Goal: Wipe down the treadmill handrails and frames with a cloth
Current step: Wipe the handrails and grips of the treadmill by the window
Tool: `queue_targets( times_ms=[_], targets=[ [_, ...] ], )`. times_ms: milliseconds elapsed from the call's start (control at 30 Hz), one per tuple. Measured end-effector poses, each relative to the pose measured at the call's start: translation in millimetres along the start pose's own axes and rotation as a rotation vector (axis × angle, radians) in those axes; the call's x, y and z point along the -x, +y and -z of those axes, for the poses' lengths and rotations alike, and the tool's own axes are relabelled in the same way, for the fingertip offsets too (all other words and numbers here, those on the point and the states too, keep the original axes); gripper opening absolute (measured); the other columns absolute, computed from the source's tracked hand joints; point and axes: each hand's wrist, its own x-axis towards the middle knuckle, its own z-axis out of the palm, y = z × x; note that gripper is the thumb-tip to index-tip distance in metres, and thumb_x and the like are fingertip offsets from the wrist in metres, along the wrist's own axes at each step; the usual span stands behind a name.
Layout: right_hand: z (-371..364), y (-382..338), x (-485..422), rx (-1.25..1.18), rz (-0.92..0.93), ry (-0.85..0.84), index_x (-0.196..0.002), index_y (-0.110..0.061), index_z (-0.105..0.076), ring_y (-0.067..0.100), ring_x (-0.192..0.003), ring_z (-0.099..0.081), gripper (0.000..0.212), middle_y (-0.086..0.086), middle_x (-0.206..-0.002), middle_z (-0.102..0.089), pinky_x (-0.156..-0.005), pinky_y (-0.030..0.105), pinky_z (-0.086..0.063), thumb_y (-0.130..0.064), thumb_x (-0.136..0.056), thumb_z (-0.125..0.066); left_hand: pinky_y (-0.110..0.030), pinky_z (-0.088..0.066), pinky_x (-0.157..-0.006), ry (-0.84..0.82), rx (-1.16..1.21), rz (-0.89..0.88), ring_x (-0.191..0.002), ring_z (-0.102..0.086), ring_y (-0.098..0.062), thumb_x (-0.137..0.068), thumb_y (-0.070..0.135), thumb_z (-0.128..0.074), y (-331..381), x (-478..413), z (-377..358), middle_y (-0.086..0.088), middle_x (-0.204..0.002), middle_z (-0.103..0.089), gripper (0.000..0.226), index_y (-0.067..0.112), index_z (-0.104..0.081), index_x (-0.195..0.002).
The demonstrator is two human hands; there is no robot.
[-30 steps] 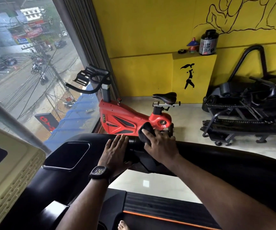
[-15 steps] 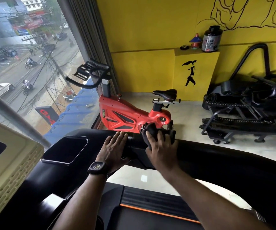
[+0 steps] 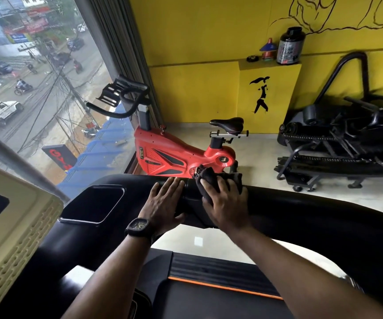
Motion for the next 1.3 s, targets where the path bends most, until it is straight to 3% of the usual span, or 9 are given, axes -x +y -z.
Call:
queue_targets(
  times_ms=[133,233,433,600,800,867,967,1167,1300],
  targets=[
    [17,27,-43,-0.054,-0.076,-0.199,-0.143,-0.043,-0.053,0.038,-0.105,-0.064,0.053,0.006,-0.125,-0.064,-0.085,0.048,-0.050,-0.055,-0.091,-0.050,-0.049,-0.016,-0.121,0.024,0.072,0.011,-0.151,-0.017,-0.021,-0.076,0.066,-0.043,0,1,-1,-0.004,-0.162,-0.027,0.096,0.013,-0.030,-0.154],
    [10,19,-25,0.000,-0.229,-0.098,-0.142,-0.037,-0.056,0.038,-0.107,-0.061,0.053,0.011,-0.123,-0.063,-0.086,0.050,-0.046,-0.048,-0.091,-0.058,-0.052,-0.012,-0.121,0.020,0.133,0.078,-0.152,-0.013,-0.021,-0.075,0.070,-0.040,8,-2,-1,-0.003,-0.163,-0.023,0.098,0.014,-0.029,-0.154],
    [8,11,-27,-0.002,0.001,-0.084,-0.133,-0.038,-0.064,0.038,-0.098,-0.065,0.051,0.007,-0.115,-0.067,-0.083,0.049,-0.047,-0.052,-0.085,-0.054,-0.059,-0.019,-0.117,0.080,0.107,0.069,-0.148,-0.027,-0.028,-0.078,0.068,-0.041,14,-9,-7,-0.009,-0.157,-0.036,0.093,0.010,-0.037,-0.150],
    [10,23,-25,-0.001,-0.196,-0.060,-0.141,-0.036,-0.057,0.037,-0.104,-0.062,0.053,0.010,-0.119,-0.065,-0.084,0.046,-0.046,-0.049,-0.090,-0.049,-0.062,-0.025,-0.114,0.084,0.082,0.066,-0.145,-0.032,-0.032,-0.080,0.068,-0.042,17,-11,-7,-0.011,-0.154,-0.040,0.090,0.009,-0.040,-0.148],
    [11,23,-28,-0.042,0.034,-0.115,-0.135,-0.039,-0.061,0.037,-0.101,-0.064,0.053,0.006,-0.119,-0.067,-0.082,0.048,-0.049,-0.055,-0.086,-0.052,-0.063,-0.023,-0.115,0.083,0.080,0.054,-0.145,-0.032,-0.032,-0.081,0.068,-0.040,16,-16,-11,-0.012,-0.153,-0.041,0.089,0.009,-0.041,-0.148],
    [17,38,-45,-0.071,-0.073,-0.236,-0.143,-0.041,-0.053,0.039,-0.108,-0.063,0.054,0.006,-0.129,-0.063,-0.086,0.049,-0.050,-0.056,-0.091,-0.052,-0.062,-0.019,-0.117,0.076,0.095,0.056,-0.147,-0.029,-0.031,-0.082,0.069,-0.036,18,-16,-10,-0.011,-0.156,-0.037,0.090,0.011,-0.038,-0.150],
    [11,29,-20,0.019,-0.201,-0.079,-0.141,-0.037,-0.056,0.038,-0.104,-0.060,0.052,0.011,-0.122,-0.063,-0.082,0.049,-0.046,-0.048,-0.090,-0.054,-0.061,-0.010,-0.119,0.052,0.113,0.072,-0.150,-0.020,-0.029,-0.084,0.071,-0.030,21,-19,-9,-0.008,-0.160,-0.029,0.090,0.015,-0.030,-0.154],
    [11,34,-21,-0.005,0.009,-0.120,-0.135,-0.039,-0.060,0.038,-0.099,-0.064,0.052,0.008,-0.120,-0.066,-0.081,0.047,-0.048,-0.054,-0.087,-0.049,-0.061,-0.014,-0.118,0.087,0.114,0.023,-0.146,-0.028,-0.033,-0.088,0.067,-0.034,33,-29,-12,-0.011,-0.155,-0.040,0.083,0.013,-0.038,-0.150],
    [13,57,-33,-0.015,-0.217,-0.166,-0.141,-0.039,-0.055,0.038,-0.105,-0.062,0.052,0.010,-0.125,-0.063,-0.084,0.046,-0.047,-0.053,-0.092,-0.046,-0.062,-0.006,-0.119,0.061,0.114,0.060,-0.148,-0.024,-0.030,-0.089,0.069,-0.028,44,-34,-12,-0.006,-0.159,-0.034,0.083,0.016,-0.034,-0.152]
  ],
)
